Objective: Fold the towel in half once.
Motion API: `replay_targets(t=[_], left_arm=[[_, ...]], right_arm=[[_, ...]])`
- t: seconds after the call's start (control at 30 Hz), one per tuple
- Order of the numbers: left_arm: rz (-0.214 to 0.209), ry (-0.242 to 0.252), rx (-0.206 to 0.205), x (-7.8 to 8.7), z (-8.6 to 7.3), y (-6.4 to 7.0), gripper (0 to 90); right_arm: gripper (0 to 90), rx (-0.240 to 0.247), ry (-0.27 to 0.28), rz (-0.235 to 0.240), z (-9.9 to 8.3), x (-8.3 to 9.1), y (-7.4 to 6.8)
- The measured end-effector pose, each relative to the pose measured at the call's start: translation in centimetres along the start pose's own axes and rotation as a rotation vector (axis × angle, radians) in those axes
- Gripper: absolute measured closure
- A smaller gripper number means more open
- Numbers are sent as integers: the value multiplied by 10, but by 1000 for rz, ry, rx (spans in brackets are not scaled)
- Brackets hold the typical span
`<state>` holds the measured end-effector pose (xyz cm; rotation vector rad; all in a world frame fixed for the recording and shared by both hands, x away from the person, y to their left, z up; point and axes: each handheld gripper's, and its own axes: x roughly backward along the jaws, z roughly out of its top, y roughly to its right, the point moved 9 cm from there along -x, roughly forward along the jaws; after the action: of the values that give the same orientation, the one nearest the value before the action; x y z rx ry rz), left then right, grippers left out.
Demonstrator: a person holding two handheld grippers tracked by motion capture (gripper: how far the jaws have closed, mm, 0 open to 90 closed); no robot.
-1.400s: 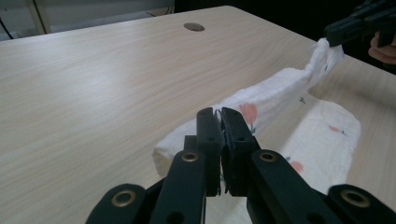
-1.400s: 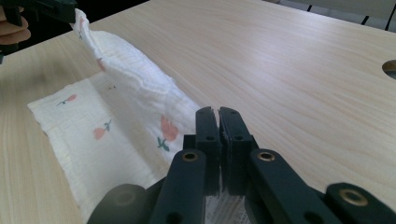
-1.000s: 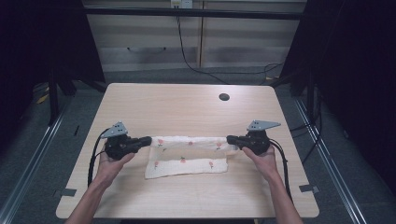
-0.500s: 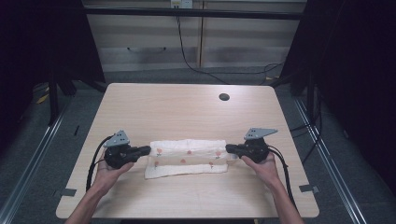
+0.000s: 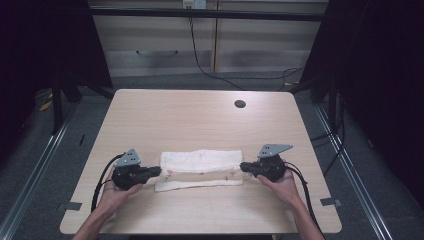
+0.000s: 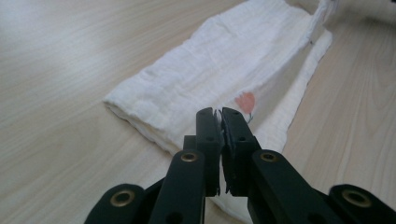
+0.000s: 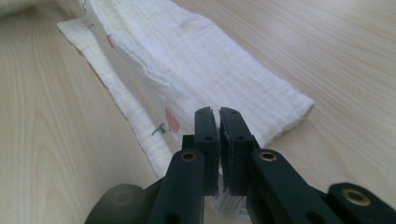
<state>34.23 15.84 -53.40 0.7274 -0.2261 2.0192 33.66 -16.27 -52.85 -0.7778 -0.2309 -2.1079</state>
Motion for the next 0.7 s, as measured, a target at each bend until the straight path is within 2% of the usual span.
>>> replay_targets(t=[0.03,0.1,0.3,0.5,0.7], left_arm=[[-5,-16,-8,-2,-3,3,864],[-10,-18,-12,-2,-5,4,858],[-14,-30,-2,1,-13,5,844],[-27,-24,1,3,-14,8,787],[-30,-5,15,9,-14,8,723]], right_arm=[[861,-3,-1,11,-2,0,-3],[858,-2,-5,16,-3,-1,-5],[846,-12,-18,25,-13,0,-9],[816,-11,-28,41,-17,2,-18],[777,-18,-41,42,-22,2,-20]])
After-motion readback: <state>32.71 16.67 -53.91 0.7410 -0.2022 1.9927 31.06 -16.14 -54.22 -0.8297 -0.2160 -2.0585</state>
